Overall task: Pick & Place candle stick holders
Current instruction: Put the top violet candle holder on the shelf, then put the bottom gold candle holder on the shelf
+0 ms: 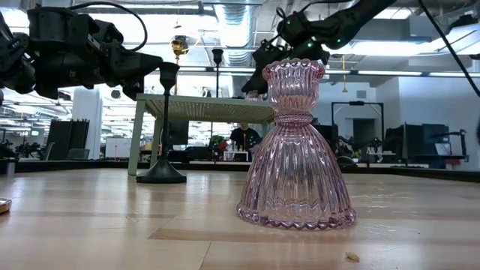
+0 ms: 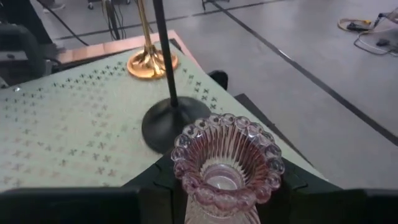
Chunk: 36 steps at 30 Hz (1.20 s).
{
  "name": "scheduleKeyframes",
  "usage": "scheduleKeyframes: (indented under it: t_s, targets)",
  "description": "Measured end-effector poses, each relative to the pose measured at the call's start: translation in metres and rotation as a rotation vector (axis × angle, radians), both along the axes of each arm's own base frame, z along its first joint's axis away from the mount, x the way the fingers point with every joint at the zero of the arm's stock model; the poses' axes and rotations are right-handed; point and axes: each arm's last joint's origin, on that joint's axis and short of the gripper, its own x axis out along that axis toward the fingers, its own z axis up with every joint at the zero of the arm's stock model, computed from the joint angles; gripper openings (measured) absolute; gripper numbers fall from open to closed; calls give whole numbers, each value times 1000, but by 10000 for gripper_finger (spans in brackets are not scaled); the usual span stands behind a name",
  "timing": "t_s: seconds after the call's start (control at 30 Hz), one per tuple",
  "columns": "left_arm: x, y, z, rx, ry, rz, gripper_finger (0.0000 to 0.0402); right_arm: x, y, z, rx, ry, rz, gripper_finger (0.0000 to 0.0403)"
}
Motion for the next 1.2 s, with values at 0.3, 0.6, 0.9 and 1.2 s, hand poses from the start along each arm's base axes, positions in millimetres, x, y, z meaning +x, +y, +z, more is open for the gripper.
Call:
scheduleKeyframes:
  t_s: [0.3, 0.6, 0.9, 1.2]
  targets:
    - [0, 0, 0, -1, 2, 0, 10, -3, -5, 2, -29, 0, -5, 160]
    - [0, 0, 0, -1, 3, 0, 10, -5, -3, 6, -54, 5, 6, 180]
    - [0, 0, -2, -6, 17, 0, 10, -30, 7, 35, -96, 54, 22, 232]
    - [0, 0, -2, -5, 17, 0, 10, -72, 46, 78, -75, 102, 63, 222]
